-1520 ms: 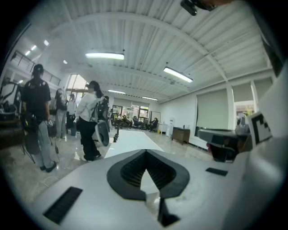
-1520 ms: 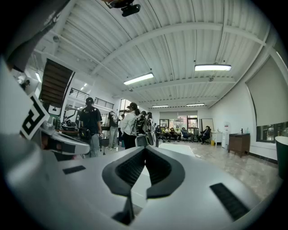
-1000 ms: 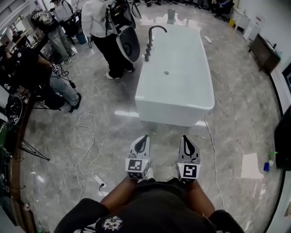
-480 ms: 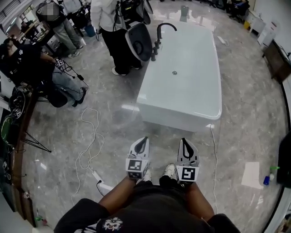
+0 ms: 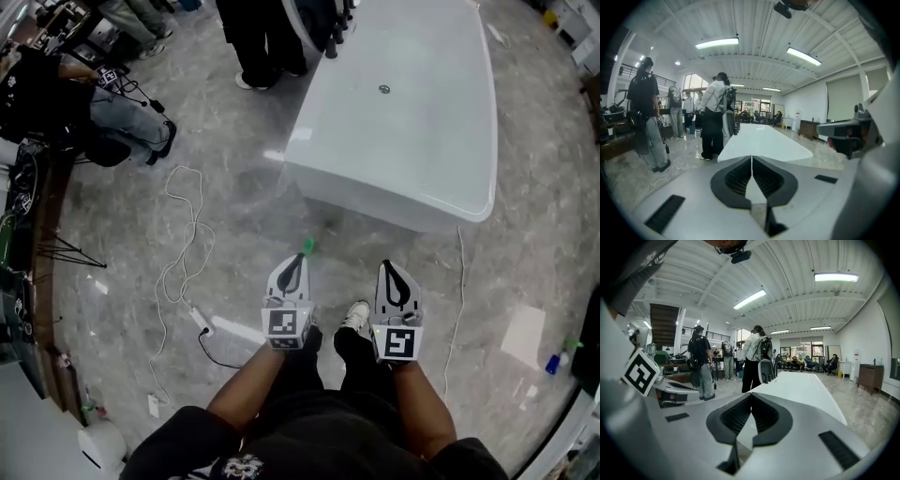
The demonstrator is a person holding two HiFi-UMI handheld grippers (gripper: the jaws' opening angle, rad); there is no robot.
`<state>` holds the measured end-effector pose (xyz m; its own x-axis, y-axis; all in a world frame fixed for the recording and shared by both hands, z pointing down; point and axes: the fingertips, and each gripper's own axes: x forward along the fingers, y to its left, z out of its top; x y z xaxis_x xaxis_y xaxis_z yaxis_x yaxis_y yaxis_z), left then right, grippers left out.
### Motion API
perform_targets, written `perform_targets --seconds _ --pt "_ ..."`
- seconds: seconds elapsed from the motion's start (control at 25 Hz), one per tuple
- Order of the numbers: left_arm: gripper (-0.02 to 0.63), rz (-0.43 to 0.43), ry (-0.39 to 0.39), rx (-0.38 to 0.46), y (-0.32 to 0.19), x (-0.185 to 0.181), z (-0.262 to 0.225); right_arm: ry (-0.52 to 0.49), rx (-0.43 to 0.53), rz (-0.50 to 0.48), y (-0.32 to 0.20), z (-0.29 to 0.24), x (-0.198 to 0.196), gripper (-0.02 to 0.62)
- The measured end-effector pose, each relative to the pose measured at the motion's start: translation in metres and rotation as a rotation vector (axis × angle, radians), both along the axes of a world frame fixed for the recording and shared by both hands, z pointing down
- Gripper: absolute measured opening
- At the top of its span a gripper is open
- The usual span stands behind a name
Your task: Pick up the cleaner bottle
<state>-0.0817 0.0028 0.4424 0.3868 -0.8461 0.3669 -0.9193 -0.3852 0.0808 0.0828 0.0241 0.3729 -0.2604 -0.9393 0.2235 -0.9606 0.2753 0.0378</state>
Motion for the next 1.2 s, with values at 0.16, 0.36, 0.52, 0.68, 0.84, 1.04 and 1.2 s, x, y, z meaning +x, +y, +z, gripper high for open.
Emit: perform_targets --seconds 0.16,0.36,0.52,0.68,0.84,1.04,1.2 --pt "0.078 0.016 -0.065 0.028 -0.016 -0.014 0.086 -0.014 -0.027 0.000 -0.012 0.072 -0.013 0.017" --pt "0.197 -0.006 -0.069 0.028 -0.032 -0.036 0.214 -0.032 -0.039 -0.029 -0.035 0.176 -0.048 0.017" --pt "0.244 -0.047 -0.049 0.002 -0.040 -0.049 0.321 -0.040 -0.028 -0.061 -0.061 0.255 -0.068 0.015" --pt "0.287 -0.042 -0.080 -0.013 -0.039 -0.051 0.430 -0.042 0.004 -0.059 -0.087 0.323 -0.072 0.015" --pt "0.318 -0.041 -0.120 -0.072 -0.041 -0.054 0.538 -0.042 0.022 -0.062 -0.108 0.386 -0.074 0.015" --pt "0.331 -0.088 -0.127 -0.076 -0.051 -0.058 0.624 -0.034 0.086 -0.099 -0.121 0.441 -0.076 0.017" --pt "0.351 -0.097 -0.118 -0.073 -0.055 -0.060 0.676 -0.041 0.069 -0.107 -0.122 0.486 -0.072 0.015"
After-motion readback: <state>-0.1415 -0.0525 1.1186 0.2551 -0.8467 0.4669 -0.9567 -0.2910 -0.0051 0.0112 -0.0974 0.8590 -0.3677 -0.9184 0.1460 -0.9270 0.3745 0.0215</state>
